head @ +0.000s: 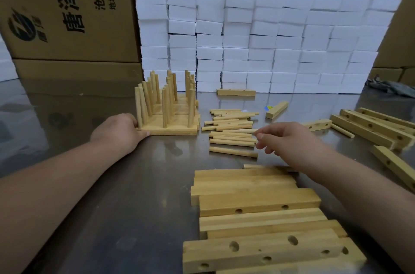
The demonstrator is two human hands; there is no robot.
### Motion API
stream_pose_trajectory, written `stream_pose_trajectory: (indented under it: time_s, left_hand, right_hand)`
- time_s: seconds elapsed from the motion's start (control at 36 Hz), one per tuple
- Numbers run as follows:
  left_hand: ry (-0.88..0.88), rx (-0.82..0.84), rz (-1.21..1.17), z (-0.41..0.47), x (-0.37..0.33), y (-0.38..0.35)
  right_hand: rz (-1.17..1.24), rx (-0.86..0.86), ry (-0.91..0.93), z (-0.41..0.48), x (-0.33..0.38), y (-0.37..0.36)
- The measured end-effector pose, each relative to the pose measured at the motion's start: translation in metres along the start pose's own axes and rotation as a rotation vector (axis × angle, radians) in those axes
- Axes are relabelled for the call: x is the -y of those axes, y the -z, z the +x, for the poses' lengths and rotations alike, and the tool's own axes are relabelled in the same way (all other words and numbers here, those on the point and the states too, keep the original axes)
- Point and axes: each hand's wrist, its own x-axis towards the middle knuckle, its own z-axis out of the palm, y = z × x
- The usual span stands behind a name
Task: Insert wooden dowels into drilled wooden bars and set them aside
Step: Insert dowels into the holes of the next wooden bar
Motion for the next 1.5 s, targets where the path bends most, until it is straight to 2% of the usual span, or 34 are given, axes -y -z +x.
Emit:
stream_pose_trajectory:
  time_s: [0.47,0.61,0.81,1.5]
  left_hand:
    - [0.017,-0.01,-0.006,0.0,0.0,-0.004]
    - [-0.024,-0.013,0.024,0.0,0.0,-0.007]
    - [-0.008,-0.011,-0.061,0.004,0.003,-0.008]
    - [-0.035,0.005,0.069,-0.007,-0.006,-0.004]
  right_hand:
    - [-0.054,0.019,-0.013,-0.002,0.003,-0.001]
    - [-0.07,0.026,-0.018,-0.002,0.004,-0.001]
    - [-0.05,0.043,-0.037,-0.003,0.005,-0.001]
    - [-0.117,0.052,-0.068,0.003,-0.002,0.0]
